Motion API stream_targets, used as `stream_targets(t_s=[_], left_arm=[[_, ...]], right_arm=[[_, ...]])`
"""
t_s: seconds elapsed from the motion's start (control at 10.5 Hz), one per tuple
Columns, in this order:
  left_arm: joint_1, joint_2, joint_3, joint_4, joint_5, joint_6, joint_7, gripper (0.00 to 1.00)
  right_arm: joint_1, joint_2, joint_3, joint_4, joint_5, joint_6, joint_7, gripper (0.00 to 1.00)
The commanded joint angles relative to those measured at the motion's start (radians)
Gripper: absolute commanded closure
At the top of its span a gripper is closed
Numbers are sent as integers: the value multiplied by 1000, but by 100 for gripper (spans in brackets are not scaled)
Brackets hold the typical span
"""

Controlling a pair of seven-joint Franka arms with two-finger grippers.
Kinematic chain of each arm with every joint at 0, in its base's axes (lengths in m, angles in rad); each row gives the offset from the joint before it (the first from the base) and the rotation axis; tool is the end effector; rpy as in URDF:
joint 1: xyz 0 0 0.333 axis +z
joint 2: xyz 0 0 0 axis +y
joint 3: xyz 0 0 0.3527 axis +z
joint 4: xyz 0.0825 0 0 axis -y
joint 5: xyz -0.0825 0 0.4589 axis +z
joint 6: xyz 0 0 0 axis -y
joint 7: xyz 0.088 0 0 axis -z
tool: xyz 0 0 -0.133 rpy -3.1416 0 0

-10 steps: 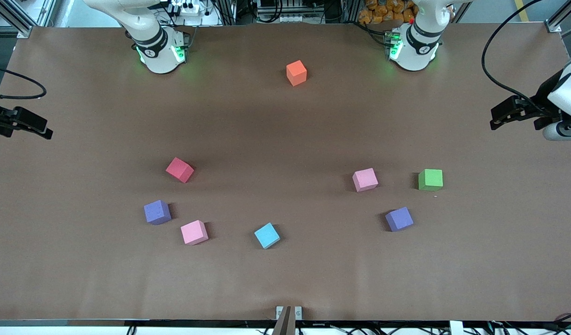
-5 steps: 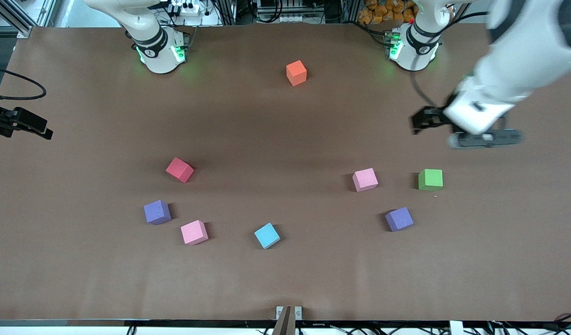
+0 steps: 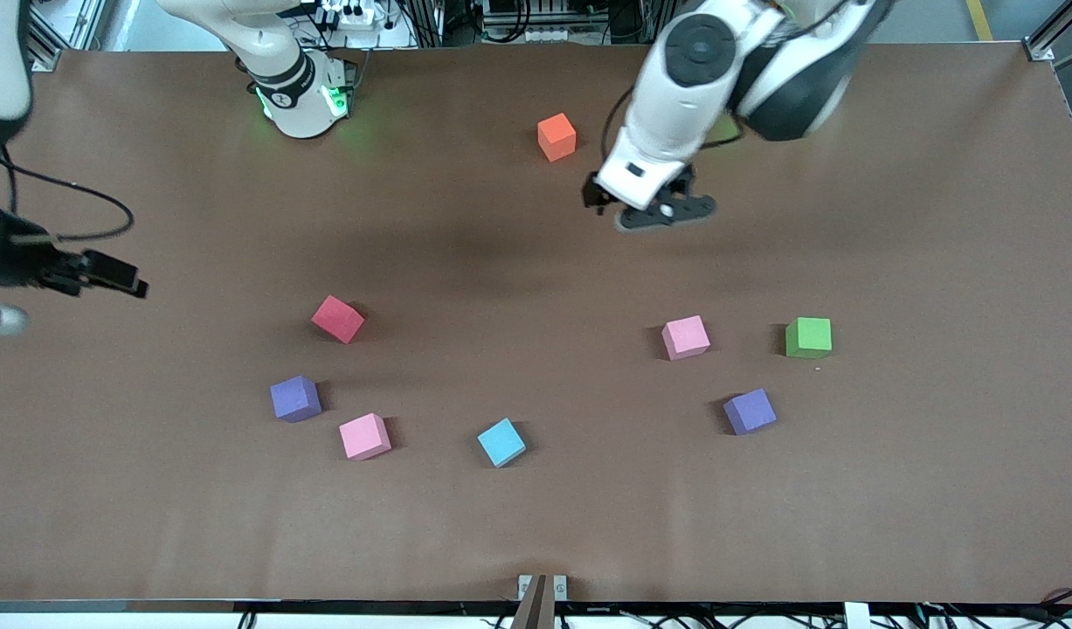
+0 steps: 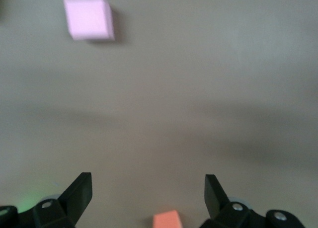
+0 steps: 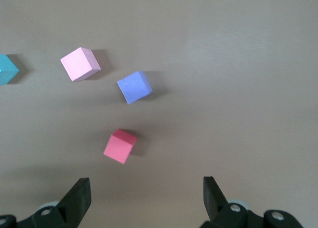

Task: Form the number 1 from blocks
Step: 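Reach the left gripper to the orange cube while the right gripper reaches purple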

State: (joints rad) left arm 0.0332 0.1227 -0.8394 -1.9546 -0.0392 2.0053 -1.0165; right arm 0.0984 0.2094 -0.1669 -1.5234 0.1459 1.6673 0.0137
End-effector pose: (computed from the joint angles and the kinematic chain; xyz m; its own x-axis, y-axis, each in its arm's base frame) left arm 0.4488 -0.4591 0.4096 0.9667 0.2236 -0.1245 0.2298 -0.9725 0.0381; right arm 0.6991 -0.0205 0.5323 0.9934 -0.0945 -0.0646 -0.1011 -0.9890 -0.1084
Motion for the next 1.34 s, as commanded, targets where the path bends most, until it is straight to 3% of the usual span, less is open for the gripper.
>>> stream_targets(t_s=[0.0, 0.29, 0.57, 0.86, 1.05, 1.24], left_arm=[[-22, -3, -96, -149, -25, 157, -194, 0], [-104, -2, -147, -300, -27, 349, -319, 0], [-237, 69, -133, -316, -18, 402, -416, 0], [-481, 124, 87, -305, 45, 403, -436, 0], [-538, 141, 140, -305, 45, 403, -438, 0], [-657, 182, 239, -291, 45, 408, -490, 0]], right_arm=[[30, 134, -3, 5, 35, 105, 145, 0], [75, 194, -3, -102, 35, 393, 258, 0], [105, 287, -3, -106, 15, 523, 192, 0], [150, 324, -2, -109, -20, 543, 1, 0], [155, 347, 6, -136, -69, 577, -139, 0], [156, 370, 9, -179, -68, 646, -186, 0]])
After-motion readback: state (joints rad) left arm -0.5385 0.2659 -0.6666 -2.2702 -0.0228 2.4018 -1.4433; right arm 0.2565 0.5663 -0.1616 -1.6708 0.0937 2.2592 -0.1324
